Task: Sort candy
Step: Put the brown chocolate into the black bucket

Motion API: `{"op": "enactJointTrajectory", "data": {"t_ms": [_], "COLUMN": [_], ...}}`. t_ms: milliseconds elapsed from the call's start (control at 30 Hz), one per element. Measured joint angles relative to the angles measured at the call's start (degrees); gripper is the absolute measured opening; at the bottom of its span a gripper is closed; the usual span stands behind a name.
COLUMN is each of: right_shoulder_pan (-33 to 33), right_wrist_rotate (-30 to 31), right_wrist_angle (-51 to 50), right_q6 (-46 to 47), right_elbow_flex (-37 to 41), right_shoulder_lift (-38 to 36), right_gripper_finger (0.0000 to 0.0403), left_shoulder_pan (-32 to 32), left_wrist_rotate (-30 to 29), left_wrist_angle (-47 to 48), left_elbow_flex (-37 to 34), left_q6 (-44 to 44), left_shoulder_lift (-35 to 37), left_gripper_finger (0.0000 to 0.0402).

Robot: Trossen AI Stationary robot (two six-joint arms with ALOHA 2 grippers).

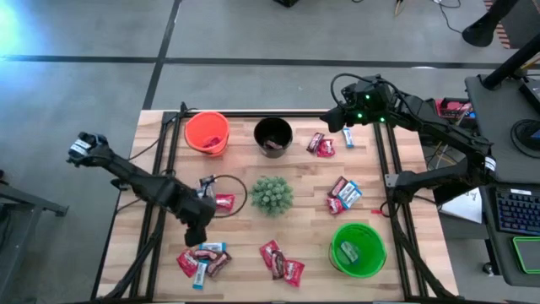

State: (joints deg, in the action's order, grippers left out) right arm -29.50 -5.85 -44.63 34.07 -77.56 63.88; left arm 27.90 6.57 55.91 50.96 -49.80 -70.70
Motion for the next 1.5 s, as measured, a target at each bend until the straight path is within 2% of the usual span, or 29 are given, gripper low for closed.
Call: {"op": "enactJointTrajectory", "data": {"t_ms": [367,600,800,1000,1267,1500], "right_shoulder_pan": [0.0,0.0,0.0,0.0,0.0,0.0], "right_wrist_rotate": [-0.1,-0.6,-0.6,-0.6,-0.6,-0.6], "right_wrist_angle": [-4.4,-8.9,-10.8,-10.7,-10.4,-10.4], "right_q6": [-1.6,-5.0,-7.2,-6.8,-3.5,-2.5], "right_elbow_flex": [0.0,0.0,0.0,0.0,0.0,0.0], "right_shoulder_lift": [0.0,-0.1,-0.1,-0.1,-0.1,-0.1], "right_gripper_finger": [0.0148,0.0148,0.0148,0.0148,0.0148,0.0148], "left_shoulder_pan": [6.6,9.4,13.4,17.6,18.1,17.9], "left_wrist_rotate": [-0.1,0.0,0.0,0.2,-1.5,-2.8], "left_wrist_angle": [-1.7,-4.7,-11.6,-15.8,-15.9,-16.7], "left_elbow_flex": [-2.0,-2.0,-2.0,-2.0,-2.0,-1.9], "left_q6": [-27.8,-35.0,-29.6,-23.4,-18.1,-15.0], "left_shoulder_lift": [-0.7,-1.5,-3.4,-8.4,-15.0,-16.4], "left_gripper_finger": [0.0190,0.0190,0.0190,0.0190,0.0190,0.0190]}}
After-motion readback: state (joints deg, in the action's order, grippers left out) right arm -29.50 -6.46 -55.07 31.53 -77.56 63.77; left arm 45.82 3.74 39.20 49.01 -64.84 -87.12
